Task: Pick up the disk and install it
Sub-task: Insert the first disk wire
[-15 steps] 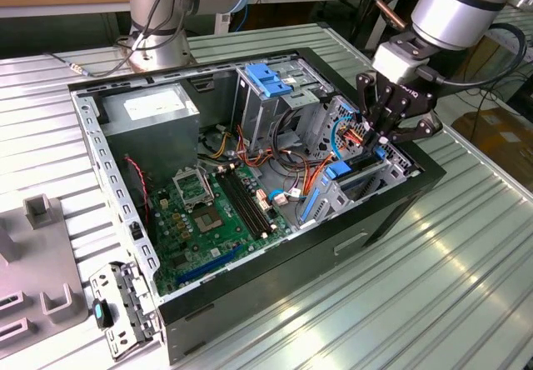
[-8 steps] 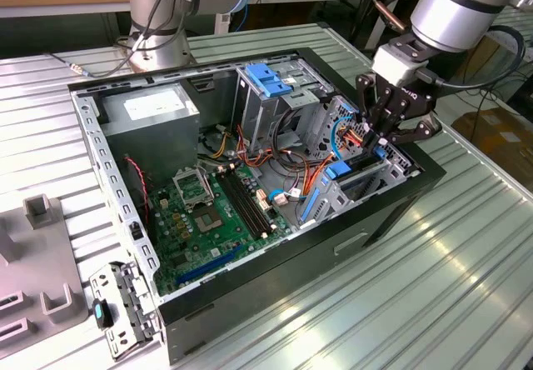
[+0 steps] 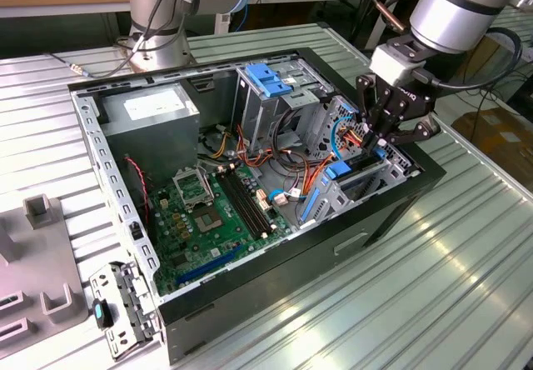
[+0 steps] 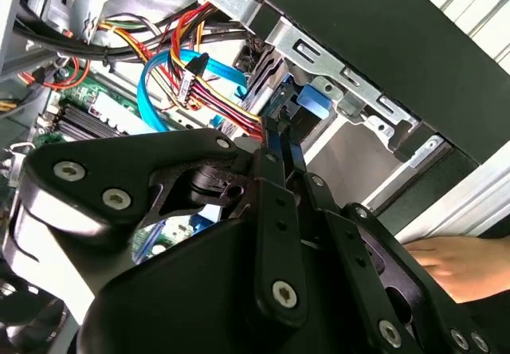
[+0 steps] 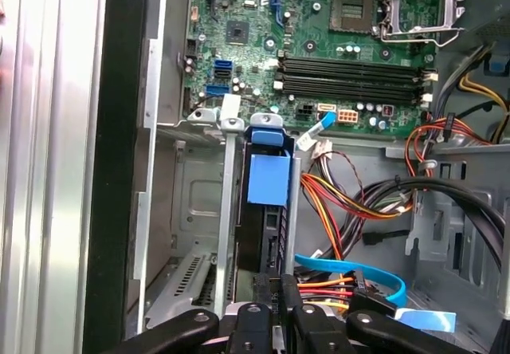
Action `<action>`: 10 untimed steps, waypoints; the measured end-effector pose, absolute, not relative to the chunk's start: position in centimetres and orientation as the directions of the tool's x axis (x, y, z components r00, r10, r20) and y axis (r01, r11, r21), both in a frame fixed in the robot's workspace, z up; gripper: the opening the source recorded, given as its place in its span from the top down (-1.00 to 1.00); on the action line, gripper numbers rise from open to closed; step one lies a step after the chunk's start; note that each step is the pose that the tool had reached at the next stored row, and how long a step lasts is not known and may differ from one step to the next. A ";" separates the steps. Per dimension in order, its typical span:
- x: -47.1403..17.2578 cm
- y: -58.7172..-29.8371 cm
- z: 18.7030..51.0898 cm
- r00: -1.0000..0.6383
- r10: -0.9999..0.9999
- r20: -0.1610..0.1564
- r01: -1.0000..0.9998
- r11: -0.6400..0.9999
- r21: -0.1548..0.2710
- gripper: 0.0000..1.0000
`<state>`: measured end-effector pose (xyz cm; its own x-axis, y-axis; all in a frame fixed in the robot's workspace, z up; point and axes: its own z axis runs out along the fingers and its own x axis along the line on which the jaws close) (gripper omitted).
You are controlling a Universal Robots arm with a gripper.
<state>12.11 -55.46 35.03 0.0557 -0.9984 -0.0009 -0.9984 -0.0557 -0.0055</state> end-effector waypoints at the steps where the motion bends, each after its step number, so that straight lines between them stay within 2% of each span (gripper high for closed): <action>1: 12.1 -55.5 35.0 0.041 -0.999 -0.001 -0.999 -0.041 -0.006 0.66; 10: 12.1 -55.4 34.9 0.029 -1.000 -0.001 -1.000 -0.029 -0.006 0.66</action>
